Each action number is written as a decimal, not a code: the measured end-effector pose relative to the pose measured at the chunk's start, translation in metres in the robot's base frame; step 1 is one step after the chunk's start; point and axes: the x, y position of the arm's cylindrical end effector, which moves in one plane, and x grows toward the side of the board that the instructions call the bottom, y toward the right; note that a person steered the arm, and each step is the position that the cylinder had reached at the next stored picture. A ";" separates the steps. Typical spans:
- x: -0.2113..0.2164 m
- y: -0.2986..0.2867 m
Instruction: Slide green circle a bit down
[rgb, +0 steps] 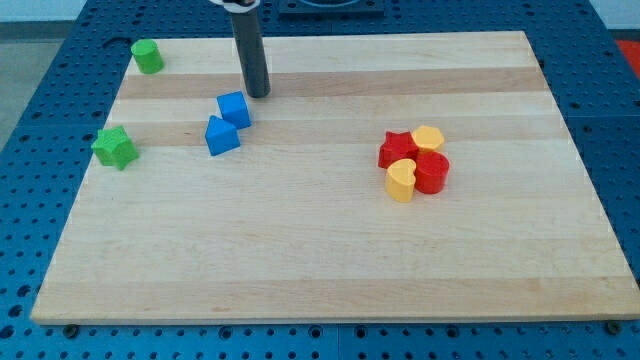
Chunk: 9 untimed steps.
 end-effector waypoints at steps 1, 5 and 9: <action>0.017 -0.006; -0.067 -0.009; -0.123 -0.065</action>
